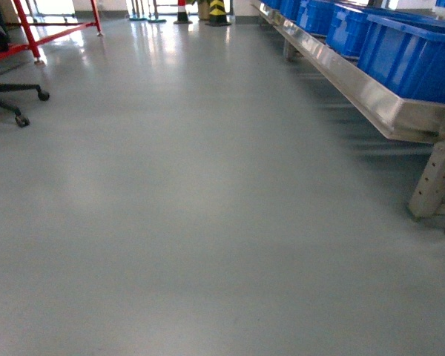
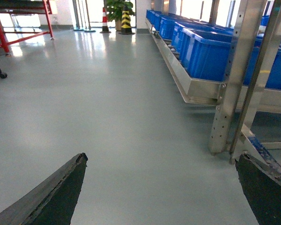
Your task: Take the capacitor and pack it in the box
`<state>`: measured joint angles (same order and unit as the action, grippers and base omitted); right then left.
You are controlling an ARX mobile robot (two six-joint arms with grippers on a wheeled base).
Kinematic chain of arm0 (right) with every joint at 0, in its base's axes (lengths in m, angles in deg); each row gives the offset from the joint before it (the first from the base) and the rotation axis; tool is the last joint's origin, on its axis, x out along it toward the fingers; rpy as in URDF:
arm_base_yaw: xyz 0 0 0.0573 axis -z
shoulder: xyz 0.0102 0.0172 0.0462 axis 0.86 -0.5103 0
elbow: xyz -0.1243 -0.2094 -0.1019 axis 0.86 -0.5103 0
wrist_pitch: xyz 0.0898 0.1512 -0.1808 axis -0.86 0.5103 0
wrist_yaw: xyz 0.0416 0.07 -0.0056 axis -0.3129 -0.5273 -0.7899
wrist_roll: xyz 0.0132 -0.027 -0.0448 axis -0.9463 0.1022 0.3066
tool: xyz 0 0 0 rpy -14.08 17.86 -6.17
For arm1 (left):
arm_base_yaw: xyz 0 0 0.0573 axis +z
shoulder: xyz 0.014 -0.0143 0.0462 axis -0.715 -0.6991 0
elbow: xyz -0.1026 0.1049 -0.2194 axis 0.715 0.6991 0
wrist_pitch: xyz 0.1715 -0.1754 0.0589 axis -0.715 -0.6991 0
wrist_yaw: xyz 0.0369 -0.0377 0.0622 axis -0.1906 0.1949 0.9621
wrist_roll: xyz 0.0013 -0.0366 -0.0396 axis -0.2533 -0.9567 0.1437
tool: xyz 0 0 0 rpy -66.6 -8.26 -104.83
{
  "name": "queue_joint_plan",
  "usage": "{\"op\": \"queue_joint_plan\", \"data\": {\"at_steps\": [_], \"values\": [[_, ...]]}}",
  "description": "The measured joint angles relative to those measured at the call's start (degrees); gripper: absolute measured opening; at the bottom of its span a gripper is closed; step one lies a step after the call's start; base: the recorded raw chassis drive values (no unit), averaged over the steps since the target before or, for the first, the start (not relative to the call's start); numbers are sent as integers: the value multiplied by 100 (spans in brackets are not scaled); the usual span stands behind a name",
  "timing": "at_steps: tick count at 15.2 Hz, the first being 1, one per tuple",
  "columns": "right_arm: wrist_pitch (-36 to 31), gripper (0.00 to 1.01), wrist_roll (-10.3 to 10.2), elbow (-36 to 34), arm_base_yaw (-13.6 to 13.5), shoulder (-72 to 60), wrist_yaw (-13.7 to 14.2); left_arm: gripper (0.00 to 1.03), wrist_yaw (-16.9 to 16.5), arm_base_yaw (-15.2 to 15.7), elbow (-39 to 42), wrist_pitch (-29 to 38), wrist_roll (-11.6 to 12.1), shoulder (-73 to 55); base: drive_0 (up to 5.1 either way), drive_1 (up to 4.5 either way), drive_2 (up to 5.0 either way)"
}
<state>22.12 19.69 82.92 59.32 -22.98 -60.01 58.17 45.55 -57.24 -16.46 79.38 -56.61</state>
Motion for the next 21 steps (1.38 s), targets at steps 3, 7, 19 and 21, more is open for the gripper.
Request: {"op": "queue_joint_plan", "data": {"at_steps": [3, 7, 19, 21], "values": [[-24, 98, 0, 0, 0, 0, -2, 44, 4, 0, 0, 11, 0, 0, 0, 0, 0], [-17, 98, 0, 0, 0, 0, 0, 44, 7, 0, 0, -2, 0, 0, 0, 0, 0], [-9, 98, 0, 0, 0, 0, 0, 44, 2, 0, 0, -2, 0, 0, 0, 0, 0], [-17, 98, 0, 0, 0, 0, 4, 44, 11, 0, 0, 9, 0, 0, 0, 0, 0]]}}
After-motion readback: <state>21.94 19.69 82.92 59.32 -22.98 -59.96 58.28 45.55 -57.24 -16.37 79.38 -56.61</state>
